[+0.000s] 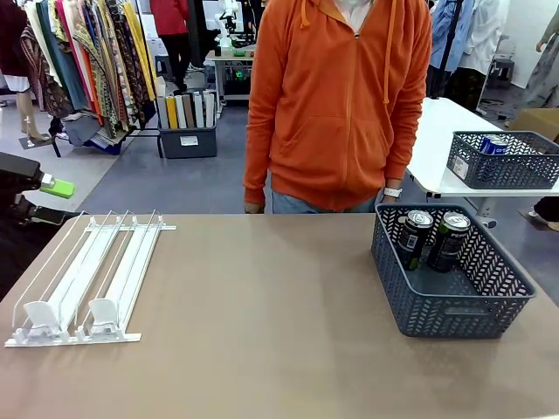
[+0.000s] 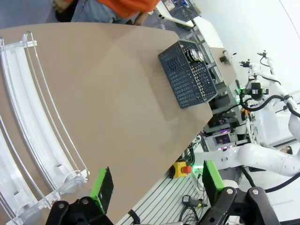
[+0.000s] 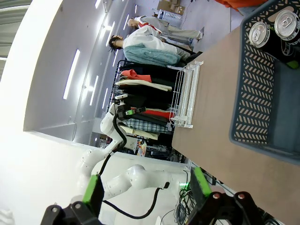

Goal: Retrieve and store the cans from the dispenser.
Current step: Pick up one can from the Automatic Can Dispenser and place it in the middle of the table.

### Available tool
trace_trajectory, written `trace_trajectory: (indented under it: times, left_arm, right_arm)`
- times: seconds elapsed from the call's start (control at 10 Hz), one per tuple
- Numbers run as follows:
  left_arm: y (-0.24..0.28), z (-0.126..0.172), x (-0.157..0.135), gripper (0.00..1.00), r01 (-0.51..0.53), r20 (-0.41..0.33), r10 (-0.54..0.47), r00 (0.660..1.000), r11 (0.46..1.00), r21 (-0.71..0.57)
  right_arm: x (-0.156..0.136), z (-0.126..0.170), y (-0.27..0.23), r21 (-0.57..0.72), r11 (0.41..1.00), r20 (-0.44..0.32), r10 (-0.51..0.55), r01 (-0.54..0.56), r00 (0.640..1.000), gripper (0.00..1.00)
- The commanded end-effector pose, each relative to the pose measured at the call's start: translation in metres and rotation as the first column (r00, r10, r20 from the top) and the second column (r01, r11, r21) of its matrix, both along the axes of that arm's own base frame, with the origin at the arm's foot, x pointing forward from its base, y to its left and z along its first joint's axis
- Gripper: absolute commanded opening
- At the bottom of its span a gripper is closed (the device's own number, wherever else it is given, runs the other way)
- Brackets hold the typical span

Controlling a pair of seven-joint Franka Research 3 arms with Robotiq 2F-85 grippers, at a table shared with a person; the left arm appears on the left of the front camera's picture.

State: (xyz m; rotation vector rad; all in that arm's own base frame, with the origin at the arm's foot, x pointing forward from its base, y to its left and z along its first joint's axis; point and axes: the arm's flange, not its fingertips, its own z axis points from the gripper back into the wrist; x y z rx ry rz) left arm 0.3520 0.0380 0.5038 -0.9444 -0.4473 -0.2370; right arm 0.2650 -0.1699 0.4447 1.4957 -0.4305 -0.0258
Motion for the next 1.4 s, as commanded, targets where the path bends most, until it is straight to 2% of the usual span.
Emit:
trace_trajectory:
  times: [0.0, 1.3]
  left_arm:
    - [0.0009, 0.0029, -0.0017, 1.00, 0.002, -0.009, -0.002, 1.000, 1.000, -0.002]
    - [0.0009, 0.0029, -0.0017, 1.00, 0.002, -0.009, -0.002, 1.000, 1.000, -0.002]
  right_arm:
    - [0.0007, 0.0034, 0.0008, 0.013, 1.000, 0.009, -0.006, 0.006, 1.000, 1.00]
    - [0.0007, 0.0034, 0.0008, 0.013, 1.000, 0.009, -0.006, 0.006, 1.000, 1.00]
